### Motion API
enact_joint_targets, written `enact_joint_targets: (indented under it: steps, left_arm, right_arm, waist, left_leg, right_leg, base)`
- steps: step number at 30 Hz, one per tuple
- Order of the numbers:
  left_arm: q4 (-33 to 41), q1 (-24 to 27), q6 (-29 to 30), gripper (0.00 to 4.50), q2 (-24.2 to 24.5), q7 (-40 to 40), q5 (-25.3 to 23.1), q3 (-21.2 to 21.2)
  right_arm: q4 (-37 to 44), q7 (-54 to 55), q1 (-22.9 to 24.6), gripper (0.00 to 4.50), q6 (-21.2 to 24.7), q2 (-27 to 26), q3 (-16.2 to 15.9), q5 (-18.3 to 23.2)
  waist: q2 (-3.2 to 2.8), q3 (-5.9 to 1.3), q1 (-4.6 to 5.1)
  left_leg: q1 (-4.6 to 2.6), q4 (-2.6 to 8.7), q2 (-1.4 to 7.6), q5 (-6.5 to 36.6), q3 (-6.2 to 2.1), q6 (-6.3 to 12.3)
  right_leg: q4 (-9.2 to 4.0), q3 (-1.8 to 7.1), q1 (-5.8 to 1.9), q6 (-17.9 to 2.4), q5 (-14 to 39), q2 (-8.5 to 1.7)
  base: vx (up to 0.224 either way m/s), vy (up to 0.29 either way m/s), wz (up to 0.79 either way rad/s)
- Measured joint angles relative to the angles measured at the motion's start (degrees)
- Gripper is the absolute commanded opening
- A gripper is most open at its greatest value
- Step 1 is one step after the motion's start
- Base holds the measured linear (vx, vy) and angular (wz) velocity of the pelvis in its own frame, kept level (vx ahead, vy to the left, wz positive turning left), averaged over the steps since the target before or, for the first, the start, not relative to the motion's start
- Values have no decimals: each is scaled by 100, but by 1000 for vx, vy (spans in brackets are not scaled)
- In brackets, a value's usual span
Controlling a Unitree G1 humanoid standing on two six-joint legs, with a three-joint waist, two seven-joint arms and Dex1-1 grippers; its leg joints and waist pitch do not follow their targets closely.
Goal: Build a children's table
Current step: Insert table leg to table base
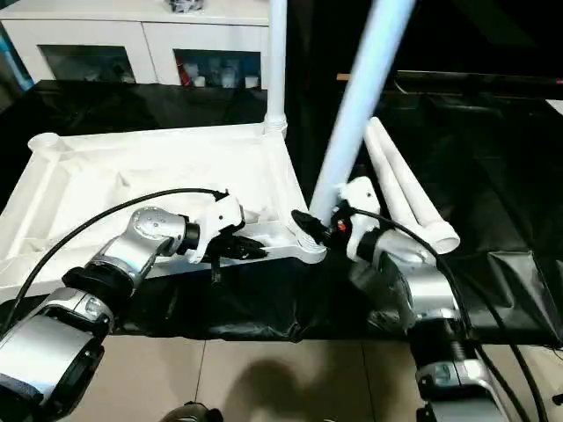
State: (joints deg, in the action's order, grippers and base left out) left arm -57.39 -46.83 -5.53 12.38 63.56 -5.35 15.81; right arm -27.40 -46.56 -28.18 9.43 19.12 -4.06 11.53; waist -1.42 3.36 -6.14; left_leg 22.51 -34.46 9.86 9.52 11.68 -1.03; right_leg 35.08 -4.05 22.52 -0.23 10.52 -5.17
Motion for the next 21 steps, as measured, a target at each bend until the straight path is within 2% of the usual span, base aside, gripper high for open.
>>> enact_joint_targets:
  steps: [8, 15, 21]
  left_arm:
    - [-99, -11, -236, 0, 67, 220, -5, 11]
    - [-245, -14, -541, 0, 237, 779, 22, 1]
    - [-358, -21, -694, 0, 359, 1298, 49, 5]
  right_arm:
    - [-78, -358, -12, 193, -112, 55, -44, -4]
    - [-32, -930, 173, 192, -343, 40, -45, 141]
    - [152, -1403, 295, 192, -408, 75, -228, 164]
  waist:
    - [-1, -1, -4]
    - [-42, -8, -6]
    - [-67, -12, -4]
  left_leg:
    - [-21, 26, 0, 1, 2, -1]
    - [-32, 30, 0, 1, 4, -2]
    - [-50, 32, 0, 2, 4, -3]
  right_leg:
    - [-14, -2, -15, 5, 4, 1]
    - [-15, -2, -24, 4, 6, 1]
    - [-16, -1, -36, 5, 9, 1]
  base:
    - [0, 0, 0]
    - [0, 0, 0]
    - [0, 0, 0]
